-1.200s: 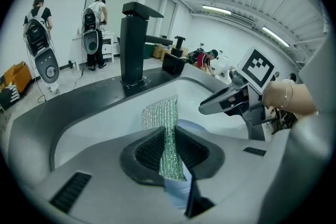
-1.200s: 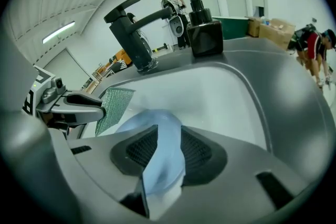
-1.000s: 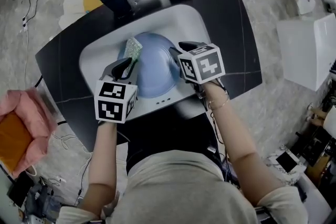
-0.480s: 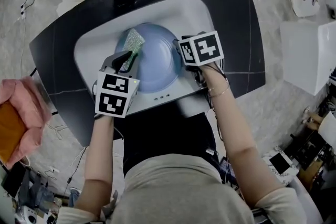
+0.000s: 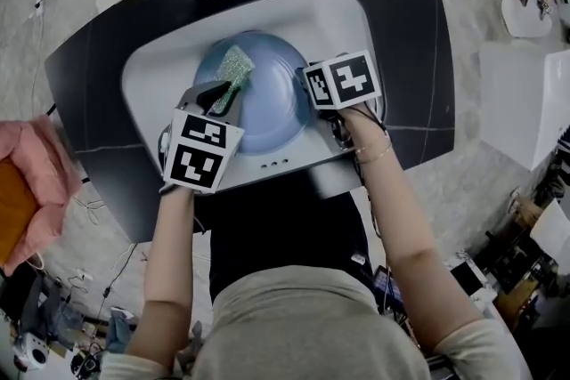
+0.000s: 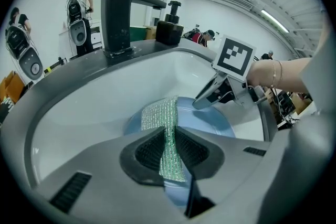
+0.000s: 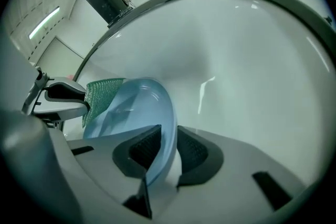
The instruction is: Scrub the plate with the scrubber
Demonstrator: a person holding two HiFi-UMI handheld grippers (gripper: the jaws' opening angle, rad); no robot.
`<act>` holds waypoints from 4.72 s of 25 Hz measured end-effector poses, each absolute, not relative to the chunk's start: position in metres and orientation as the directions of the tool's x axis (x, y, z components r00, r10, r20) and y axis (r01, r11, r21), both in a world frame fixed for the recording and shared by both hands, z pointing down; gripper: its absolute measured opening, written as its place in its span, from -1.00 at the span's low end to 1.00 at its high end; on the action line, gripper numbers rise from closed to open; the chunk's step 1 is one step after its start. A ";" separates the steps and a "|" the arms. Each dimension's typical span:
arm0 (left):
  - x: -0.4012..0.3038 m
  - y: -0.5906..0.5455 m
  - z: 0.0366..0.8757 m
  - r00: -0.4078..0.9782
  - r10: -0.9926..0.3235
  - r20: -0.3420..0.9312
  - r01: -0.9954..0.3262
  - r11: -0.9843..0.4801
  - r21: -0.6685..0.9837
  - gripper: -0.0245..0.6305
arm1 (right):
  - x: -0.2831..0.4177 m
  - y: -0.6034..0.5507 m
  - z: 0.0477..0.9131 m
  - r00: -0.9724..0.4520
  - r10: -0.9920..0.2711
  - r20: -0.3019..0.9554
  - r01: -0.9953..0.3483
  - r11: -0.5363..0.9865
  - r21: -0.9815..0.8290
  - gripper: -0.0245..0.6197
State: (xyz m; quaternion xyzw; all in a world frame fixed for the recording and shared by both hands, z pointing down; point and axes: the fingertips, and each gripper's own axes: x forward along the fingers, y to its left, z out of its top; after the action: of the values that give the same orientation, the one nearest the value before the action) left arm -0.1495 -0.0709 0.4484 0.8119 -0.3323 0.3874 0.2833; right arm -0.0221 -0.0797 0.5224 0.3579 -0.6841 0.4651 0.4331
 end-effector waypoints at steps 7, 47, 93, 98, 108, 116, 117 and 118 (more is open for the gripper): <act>-0.138 -0.059 0.458 0.488 -0.276 0.828 -0.728 -0.653 0.211 -0.69 | -0.020 -0.079 0.526 -0.366 -0.087 0.927 -0.892 0.317 -0.323 -0.81; -0.072 -0.054 0.503 0.445 -0.109 0.889 -0.478 -0.868 0.133 -0.70 | -0.037 -0.087 0.503 -0.533 -0.173 0.828 -0.817 0.361 -0.450 -0.79; -0.151 -0.045 0.520 0.288 0.000 0.958 -0.629 -0.754 0.189 -0.72 | -0.039 -0.090 0.504 -0.539 -0.154 0.828 -0.815 0.341 -0.467 -0.79; -0.152 -0.030 0.516 0.281 0.038 0.959 -0.608 -0.766 0.208 -0.72 | -0.040 -0.091 0.502 -0.541 -0.159 0.826 -0.814 0.344 -0.467 -0.79; -0.147 -0.001 0.507 0.306 0.094 0.947 -0.541 -0.802 0.255 -0.72 | -0.039 -0.092 0.498 -0.544 -0.168 0.822 -0.816 0.333 -0.472 -0.79; -0.136 0.010 0.502 0.336 0.137 0.932 -0.506 -0.808 0.301 -0.72 | -0.035 -0.091 0.497 -0.536 -0.162 0.828 -0.819 0.338 -0.464 -0.78; -0.135 0.012 0.501 0.335 0.142 0.932 -0.499 -0.812 0.303 -0.72 | -0.035 -0.091 0.497 -0.537 -0.163 0.828 -0.819 0.337 -0.465 -0.78; -0.133 0.013 0.501 0.335 0.147 0.931 -0.491 -0.816 0.305 -0.72 | -0.035 -0.090 0.496 -0.537 -0.163 0.827 -0.819 0.336 -0.466 -0.78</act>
State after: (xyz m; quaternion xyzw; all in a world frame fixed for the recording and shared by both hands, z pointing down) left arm -0.1330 0.0135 0.5006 0.7668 -0.1121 0.5657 0.2817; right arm -0.0348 -0.0904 0.4963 0.3320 -0.7394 0.4712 0.3480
